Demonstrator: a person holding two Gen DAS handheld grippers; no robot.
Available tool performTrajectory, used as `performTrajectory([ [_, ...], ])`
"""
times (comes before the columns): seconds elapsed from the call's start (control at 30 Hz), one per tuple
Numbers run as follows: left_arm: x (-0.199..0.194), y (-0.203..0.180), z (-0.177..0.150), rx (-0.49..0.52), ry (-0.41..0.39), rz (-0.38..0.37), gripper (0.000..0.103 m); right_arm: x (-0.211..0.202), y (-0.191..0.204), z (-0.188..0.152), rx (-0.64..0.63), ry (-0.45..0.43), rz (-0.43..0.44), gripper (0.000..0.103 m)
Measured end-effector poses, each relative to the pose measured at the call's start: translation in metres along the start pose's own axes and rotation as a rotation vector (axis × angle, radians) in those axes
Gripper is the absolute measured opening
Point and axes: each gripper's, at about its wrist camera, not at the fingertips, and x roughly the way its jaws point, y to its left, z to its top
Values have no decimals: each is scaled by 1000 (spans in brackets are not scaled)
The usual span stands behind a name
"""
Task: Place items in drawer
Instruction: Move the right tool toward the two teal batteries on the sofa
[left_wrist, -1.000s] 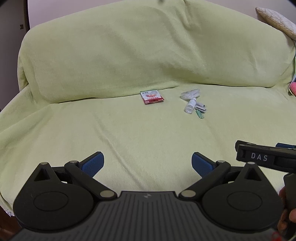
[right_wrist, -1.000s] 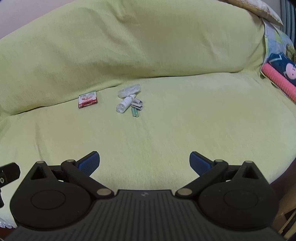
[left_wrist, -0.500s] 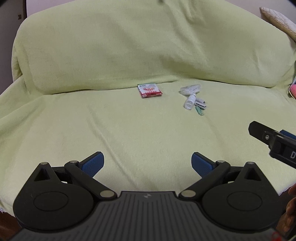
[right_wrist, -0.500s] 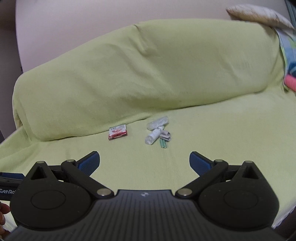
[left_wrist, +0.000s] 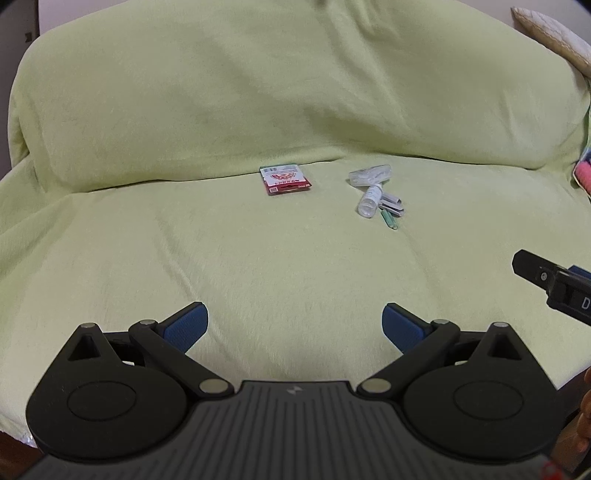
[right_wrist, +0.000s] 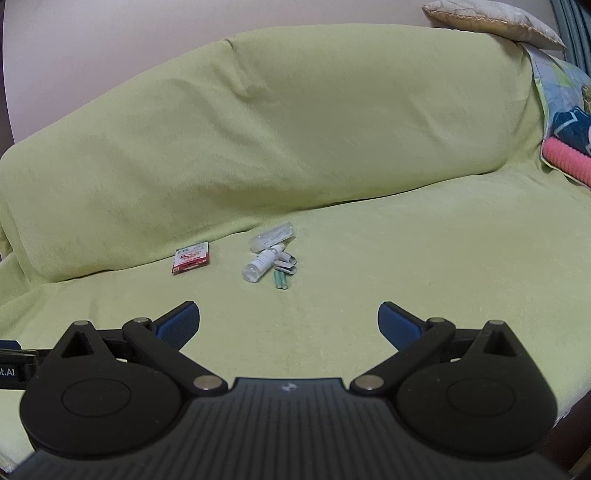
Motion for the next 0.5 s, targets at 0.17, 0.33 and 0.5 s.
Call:
performTrajectory([
  [0.17,7,-5,4,7,3,1,101,12,-8,18,16,45,-1,102],
  [0.33,12,-8,12,13,8,2,101,24,0,25,20,73,-34,102],
  [0.5,17,-12,16,19,7,1,101,34,1,28,-5,96,-34,101],
])
